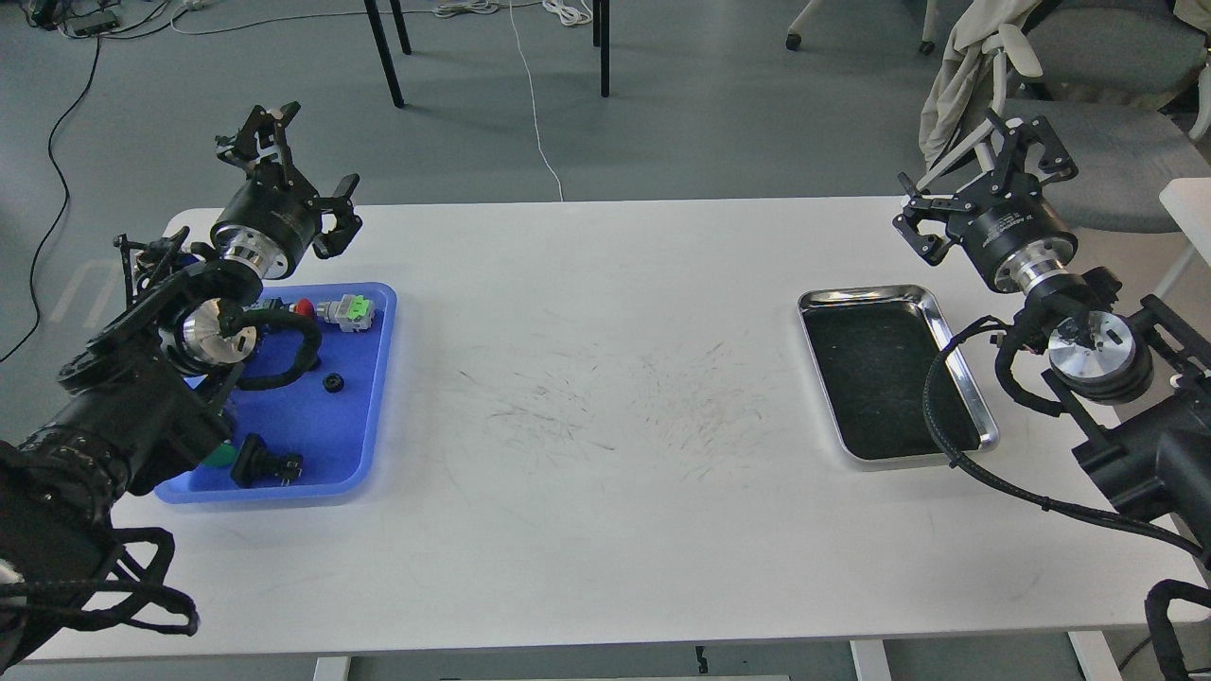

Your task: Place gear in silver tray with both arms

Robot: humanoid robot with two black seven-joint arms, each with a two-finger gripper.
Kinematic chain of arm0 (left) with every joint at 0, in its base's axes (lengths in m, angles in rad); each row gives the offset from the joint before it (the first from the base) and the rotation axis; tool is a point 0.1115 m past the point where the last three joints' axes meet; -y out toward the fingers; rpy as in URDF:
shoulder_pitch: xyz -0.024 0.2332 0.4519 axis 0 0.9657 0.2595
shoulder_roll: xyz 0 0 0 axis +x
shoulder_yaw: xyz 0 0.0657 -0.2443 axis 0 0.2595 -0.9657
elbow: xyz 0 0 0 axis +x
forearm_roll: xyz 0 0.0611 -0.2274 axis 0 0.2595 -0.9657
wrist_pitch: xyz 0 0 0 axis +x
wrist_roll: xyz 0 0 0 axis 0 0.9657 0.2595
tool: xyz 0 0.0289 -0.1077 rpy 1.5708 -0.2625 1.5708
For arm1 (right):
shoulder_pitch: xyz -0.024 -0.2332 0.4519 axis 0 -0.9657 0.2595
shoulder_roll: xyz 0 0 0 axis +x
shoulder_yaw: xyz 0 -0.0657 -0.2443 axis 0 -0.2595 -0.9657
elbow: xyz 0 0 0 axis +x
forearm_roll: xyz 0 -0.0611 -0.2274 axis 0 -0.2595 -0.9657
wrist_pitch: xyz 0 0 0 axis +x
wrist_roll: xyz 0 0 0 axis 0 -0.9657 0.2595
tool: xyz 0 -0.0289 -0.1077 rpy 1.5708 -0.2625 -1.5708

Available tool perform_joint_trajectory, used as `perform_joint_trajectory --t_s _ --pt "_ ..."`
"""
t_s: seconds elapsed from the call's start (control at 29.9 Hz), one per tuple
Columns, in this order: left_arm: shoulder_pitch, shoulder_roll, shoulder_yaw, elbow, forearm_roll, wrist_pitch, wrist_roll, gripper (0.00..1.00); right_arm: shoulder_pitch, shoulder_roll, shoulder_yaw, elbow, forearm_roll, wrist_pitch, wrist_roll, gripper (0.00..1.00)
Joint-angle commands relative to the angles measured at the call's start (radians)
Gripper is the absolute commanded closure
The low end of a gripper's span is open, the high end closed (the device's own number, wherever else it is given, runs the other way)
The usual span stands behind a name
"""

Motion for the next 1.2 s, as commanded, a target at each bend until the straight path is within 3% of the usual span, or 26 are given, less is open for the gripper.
perform_joint_trajectory --t_s 0.0,1.0,1.17 --pt "-0.002 -0.005 0.000 0.000 0.000 0.005 0.000 0.02 0.009 0.005 -0.002 -0.003 0.000 0.000 0.000 0.01" --pt "-0.005 -0.013 0.003 0.000 0.015 0.000 0.003 0.02 0.006 0.017 0.011 0.031 0.000 -0.017 0.003 0.01" --pt "0.000 -0.001 0.070 0.001 0.017 -0.004 -0.003 0.02 0.001 0.008 0.012 0.031 0.000 -0.005 0.002 0.01"
